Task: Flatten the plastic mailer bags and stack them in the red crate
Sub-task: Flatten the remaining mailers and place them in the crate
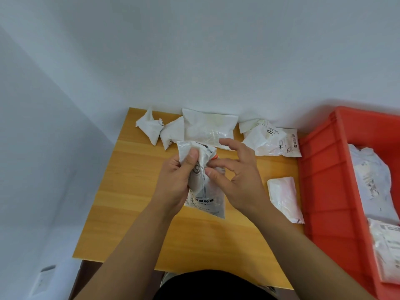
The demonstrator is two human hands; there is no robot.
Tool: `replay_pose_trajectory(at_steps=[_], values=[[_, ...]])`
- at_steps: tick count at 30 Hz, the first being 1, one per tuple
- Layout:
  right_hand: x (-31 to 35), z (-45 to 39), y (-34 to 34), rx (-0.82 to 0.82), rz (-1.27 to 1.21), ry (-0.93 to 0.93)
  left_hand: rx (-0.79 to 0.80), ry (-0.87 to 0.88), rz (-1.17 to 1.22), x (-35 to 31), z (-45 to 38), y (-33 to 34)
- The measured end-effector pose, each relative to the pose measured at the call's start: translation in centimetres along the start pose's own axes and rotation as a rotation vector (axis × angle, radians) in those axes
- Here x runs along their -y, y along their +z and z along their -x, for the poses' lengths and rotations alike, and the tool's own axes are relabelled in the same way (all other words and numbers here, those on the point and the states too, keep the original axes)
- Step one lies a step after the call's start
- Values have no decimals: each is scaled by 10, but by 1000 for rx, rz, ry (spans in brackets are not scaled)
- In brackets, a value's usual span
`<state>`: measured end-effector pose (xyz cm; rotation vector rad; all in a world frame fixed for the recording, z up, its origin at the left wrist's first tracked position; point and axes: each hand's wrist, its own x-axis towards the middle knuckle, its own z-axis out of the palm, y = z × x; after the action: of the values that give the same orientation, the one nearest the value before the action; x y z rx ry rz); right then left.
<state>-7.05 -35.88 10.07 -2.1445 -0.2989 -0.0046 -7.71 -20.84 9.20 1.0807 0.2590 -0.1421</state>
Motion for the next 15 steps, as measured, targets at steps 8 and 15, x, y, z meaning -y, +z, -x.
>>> replay_pose_trajectory(at_steps=[8,15], values=[[-2,0,3,-22,3,-34,7,20,43,3,1,6],[-2,0,-9,-28,-74,29,-22,35,-34,6,-3,6]])
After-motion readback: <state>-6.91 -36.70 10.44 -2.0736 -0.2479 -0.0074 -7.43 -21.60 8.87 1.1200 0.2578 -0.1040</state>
